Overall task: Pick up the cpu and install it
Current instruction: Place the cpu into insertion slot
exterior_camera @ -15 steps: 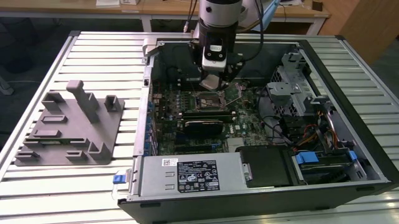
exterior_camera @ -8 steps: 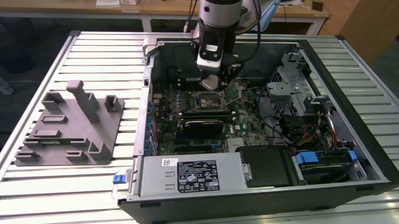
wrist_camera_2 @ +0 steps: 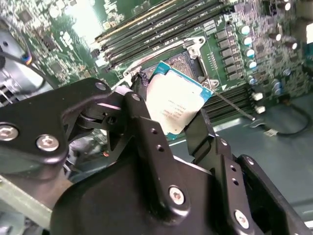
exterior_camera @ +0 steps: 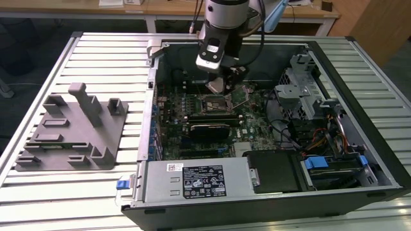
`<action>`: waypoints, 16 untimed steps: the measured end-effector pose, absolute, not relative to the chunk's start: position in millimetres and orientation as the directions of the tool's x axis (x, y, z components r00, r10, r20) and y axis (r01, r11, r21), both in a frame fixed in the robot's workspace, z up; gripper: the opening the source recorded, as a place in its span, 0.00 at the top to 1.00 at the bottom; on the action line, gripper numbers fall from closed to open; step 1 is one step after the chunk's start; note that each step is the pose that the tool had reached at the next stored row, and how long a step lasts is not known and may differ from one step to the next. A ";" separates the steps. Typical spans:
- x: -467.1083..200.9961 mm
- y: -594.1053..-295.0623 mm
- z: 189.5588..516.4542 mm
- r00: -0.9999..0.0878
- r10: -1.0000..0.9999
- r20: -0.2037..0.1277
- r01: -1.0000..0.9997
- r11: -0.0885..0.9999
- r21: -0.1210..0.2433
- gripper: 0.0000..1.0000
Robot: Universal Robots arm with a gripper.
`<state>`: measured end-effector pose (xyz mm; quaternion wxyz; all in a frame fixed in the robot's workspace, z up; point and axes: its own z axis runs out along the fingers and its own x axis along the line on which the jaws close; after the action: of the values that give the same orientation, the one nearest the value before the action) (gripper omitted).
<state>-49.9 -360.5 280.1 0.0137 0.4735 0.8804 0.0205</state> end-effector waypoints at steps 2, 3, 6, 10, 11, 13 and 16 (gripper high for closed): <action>-49.9 -360.6 279.8 -0.519 0.855 -0.005 0.853 0.519 0.049 0.45; -49.9 -360.6 279.6 -0.504 0.864 -0.005 0.863 0.504 0.049 0.45; -49.9 -360.5 279.1 -0.457 0.890 -0.005 0.889 0.456 0.049 0.45; -49.9 -360.5 278.4 -0.390 0.921 -0.005 0.920 0.390 0.049 0.45; -49.9 -360.5 278.2 -0.373 0.928 -0.005 0.926 0.373 0.049 0.45; -49.9 -360.5 277.8 -0.340 0.941 -0.005 0.939 0.340 0.049 0.45; -49.9 -360.5 277.2 -0.287 0.958 -0.005 0.957 0.287 0.049 0.45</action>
<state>-49.9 -360.5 277.2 0.0165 0.5966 0.8021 0.0183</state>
